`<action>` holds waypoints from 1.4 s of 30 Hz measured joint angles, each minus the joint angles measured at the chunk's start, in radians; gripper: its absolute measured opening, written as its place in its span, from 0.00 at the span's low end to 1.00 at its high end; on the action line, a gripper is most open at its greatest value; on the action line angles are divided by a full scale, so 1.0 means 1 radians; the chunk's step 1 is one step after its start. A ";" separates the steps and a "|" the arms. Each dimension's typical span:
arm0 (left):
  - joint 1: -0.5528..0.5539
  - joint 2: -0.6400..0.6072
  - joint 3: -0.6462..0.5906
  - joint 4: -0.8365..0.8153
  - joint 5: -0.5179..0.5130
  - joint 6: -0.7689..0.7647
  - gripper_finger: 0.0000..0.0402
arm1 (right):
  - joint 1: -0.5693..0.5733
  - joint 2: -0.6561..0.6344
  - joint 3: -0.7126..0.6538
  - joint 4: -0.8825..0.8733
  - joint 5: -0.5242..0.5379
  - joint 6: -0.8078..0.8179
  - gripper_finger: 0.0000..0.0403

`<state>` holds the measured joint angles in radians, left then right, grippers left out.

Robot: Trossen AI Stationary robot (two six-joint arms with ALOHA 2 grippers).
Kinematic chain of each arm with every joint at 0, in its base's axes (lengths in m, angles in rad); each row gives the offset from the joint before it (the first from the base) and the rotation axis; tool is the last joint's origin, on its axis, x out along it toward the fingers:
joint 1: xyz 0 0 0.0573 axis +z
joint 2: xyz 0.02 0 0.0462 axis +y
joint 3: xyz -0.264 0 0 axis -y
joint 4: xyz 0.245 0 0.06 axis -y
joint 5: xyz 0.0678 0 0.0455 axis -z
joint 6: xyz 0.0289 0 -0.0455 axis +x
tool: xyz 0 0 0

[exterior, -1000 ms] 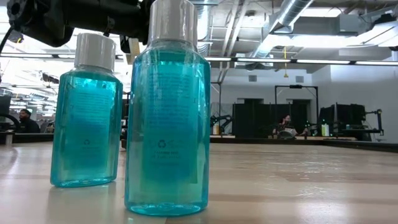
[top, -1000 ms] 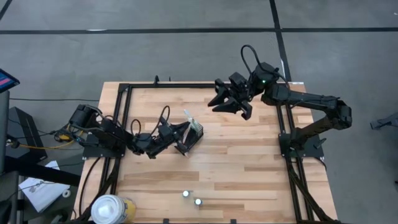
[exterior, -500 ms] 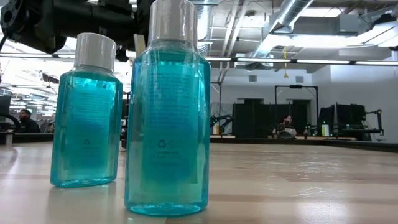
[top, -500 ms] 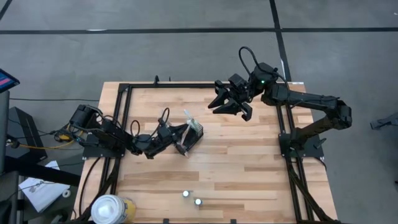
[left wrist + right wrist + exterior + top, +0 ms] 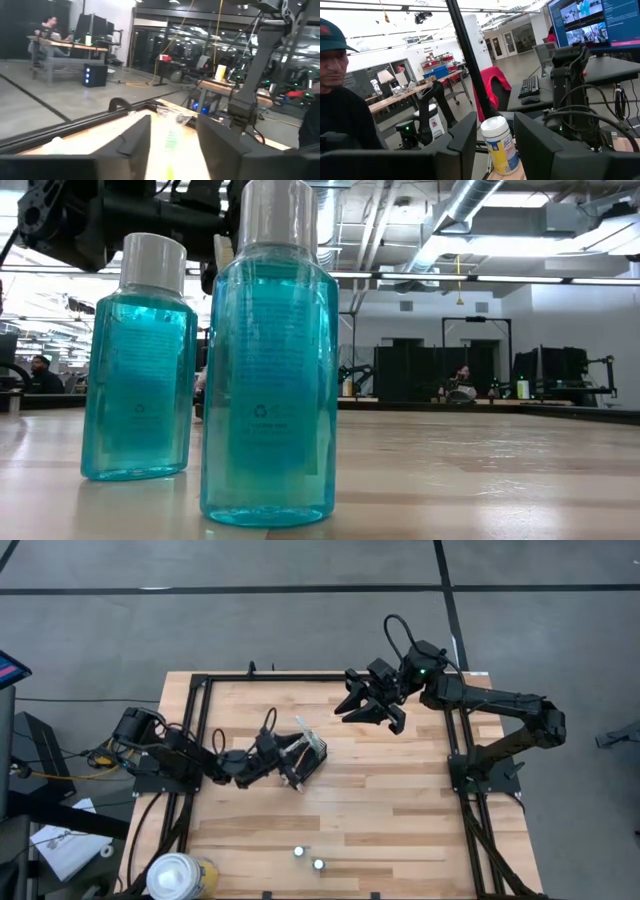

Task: Pick & Place toothbrushing station
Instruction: Put the orange toothbrush into the wire organizer

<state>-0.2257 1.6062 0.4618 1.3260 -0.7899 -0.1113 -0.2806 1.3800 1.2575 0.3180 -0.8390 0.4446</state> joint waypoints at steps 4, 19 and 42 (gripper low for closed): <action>0.007 -0.022 0.002 0.049 0.049 0.061 0.51 | 0.000 0.000 0.000 0.000 -0.001 0.000 0.30; 0.005 -0.419 0.042 -0.035 0.207 0.266 0.48 | -0.005 0.000 0.000 0.009 -0.005 0.040 0.30; -0.110 -0.834 0.305 -1.410 -0.001 -0.497 0.48 | -0.043 -0.015 0.000 0.081 -0.006 0.205 0.30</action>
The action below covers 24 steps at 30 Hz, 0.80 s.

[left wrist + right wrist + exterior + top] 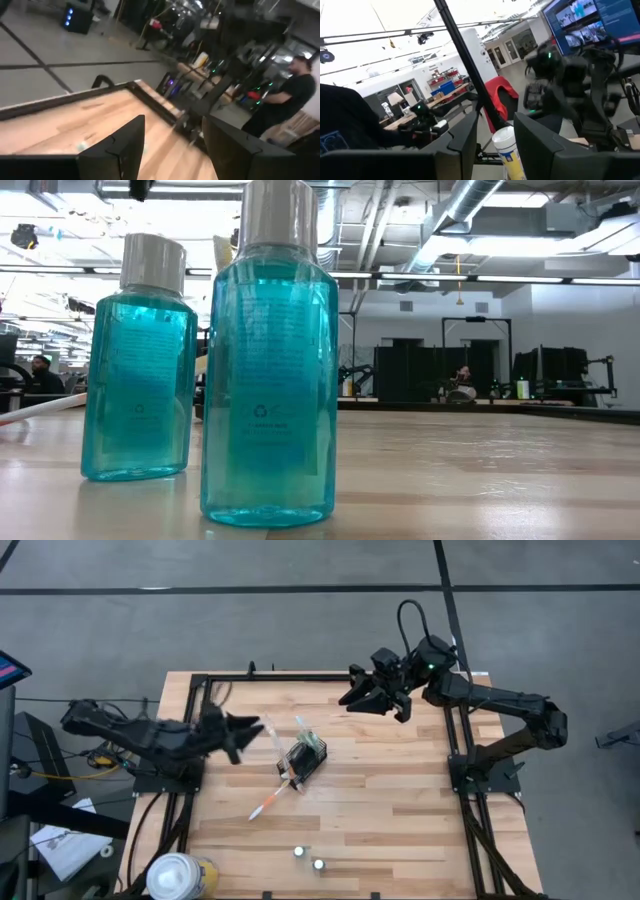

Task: Pick & Place toothbrushing station
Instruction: Put the orange toothbrush into the wire organizer

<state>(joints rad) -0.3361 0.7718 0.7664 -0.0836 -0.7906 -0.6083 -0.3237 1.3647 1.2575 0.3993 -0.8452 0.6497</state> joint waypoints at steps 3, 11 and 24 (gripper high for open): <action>-0.010 -0.064 0.055 -0.216 0.052 -0.049 0.48 | 0.000 0.001 0.000 -0.002 0.000 0.006 0.30; -0.010 -0.006 0.098 -0.839 0.377 -0.458 0.47 | 0.003 0.001 0.000 0.001 0.005 0.009 0.30; -0.012 0.381 -0.134 -0.412 0.650 -0.556 0.56 | 0.009 0.001 0.000 0.000 0.019 -0.002 0.30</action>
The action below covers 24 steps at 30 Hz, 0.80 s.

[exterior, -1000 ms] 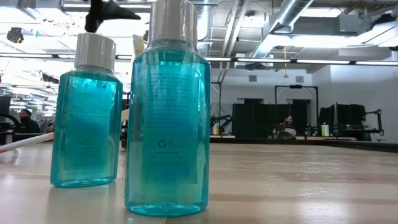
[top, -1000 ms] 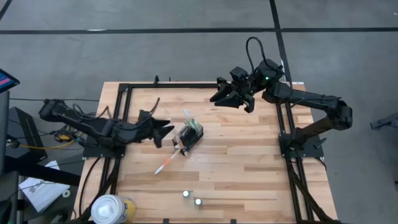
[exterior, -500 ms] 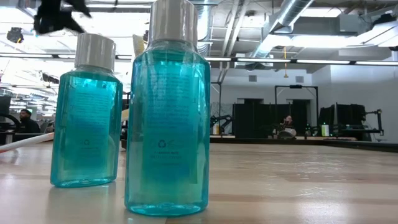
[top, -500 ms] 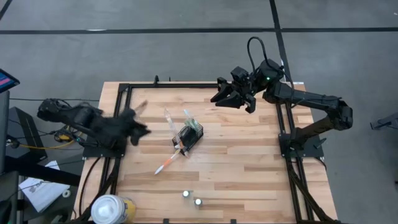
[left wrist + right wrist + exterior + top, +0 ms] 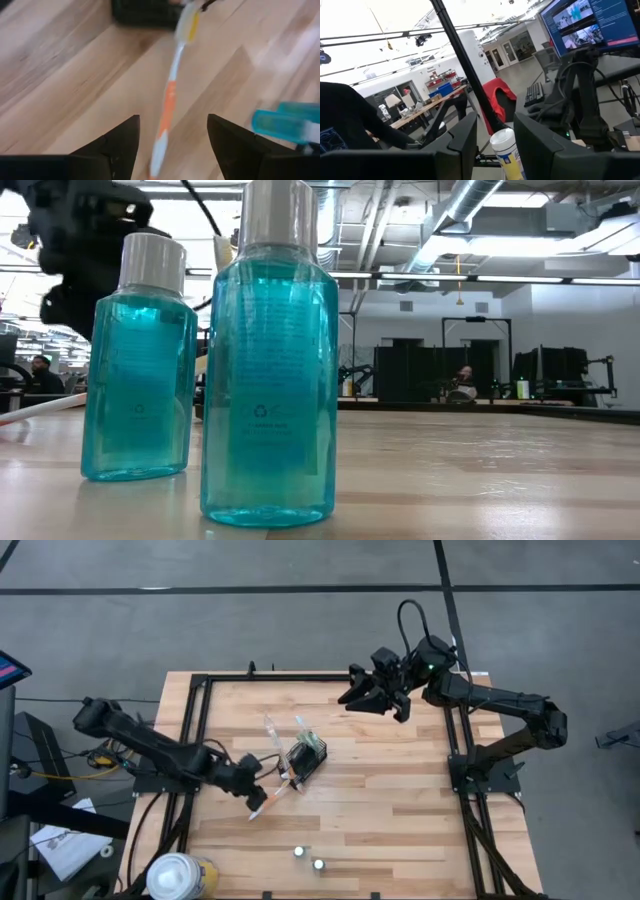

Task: Pick & Place toothbrushing station
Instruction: Put the orange toothbrush into the wire organizer

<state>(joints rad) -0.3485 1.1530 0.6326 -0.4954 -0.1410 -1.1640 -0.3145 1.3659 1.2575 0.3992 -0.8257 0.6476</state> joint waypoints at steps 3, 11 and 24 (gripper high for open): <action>0.005 0.038 -0.017 0.092 -0.020 -0.003 0.56 | 0.001 0.000 0.000 -0.002 -0.006 0.000 0.30; 0.015 0.102 -0.025 0.145 -0.089 0.005 0.55 | 0.001 0.000 0.000 -0.002 -0.011 0.000 0.30; 0.058 0.175 -0.025 0.220 -0.077 0.058 0.55 | 0.001 0.000 0.000 0.000 -0.011 -0.019 0.30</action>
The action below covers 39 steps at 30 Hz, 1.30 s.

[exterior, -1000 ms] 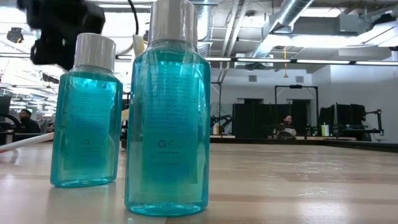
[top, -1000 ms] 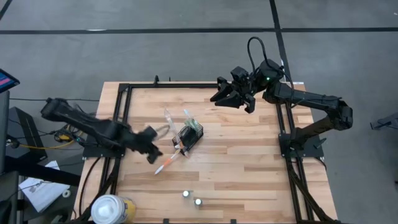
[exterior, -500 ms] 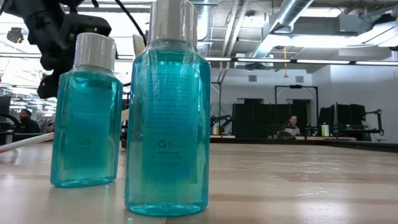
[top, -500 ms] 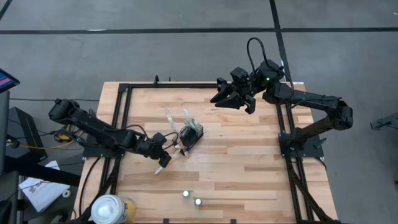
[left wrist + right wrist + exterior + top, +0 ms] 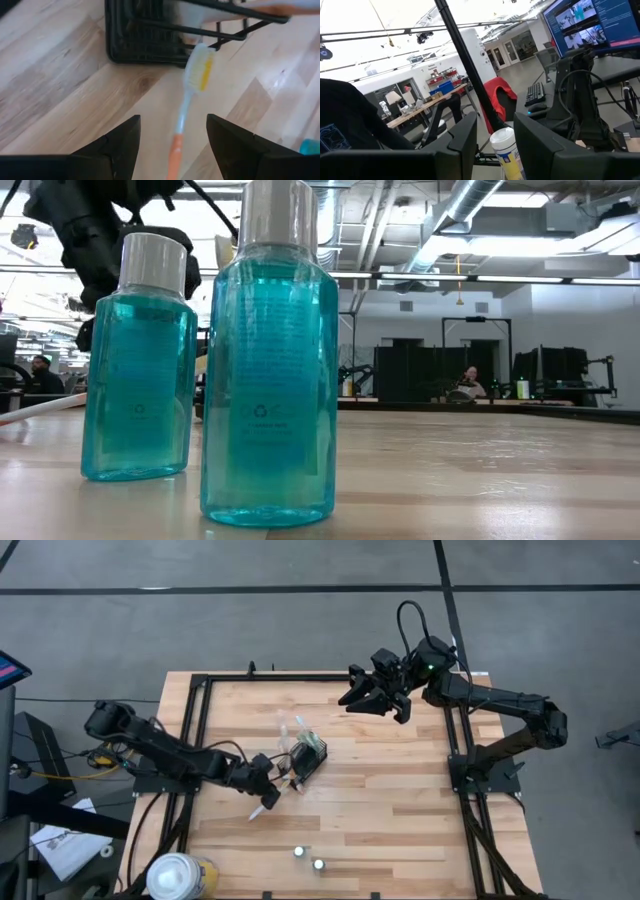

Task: Pick & Place toothbrushing station
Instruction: Put the orange toothbrush into the wire organizer

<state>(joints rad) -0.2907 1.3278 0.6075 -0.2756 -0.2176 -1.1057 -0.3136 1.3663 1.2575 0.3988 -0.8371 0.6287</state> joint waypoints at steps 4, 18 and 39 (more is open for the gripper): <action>0.018 0.034 0.000 0.007 0.041 0.010 0.55 | 0.000 0.000 0.000 0.001 0.000 0.000 0.30; 0.024 0.048 0.000 0.014 0.086 0.024 0.38 | 0.000 0.000 0.000 0.004 0.000 -0.002 0.30; -0.069 0.048 -0.083 -0.002 0.377 -0.106 0.13 | 0.000 0.000 0.000 0.006 0.000 -0.001 0.30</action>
<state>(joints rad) -0.3601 1.3754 0.5244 -0.2781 0.1597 -1.2119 -0.3138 1.3666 1.2575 0.4046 -0.8368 0.6280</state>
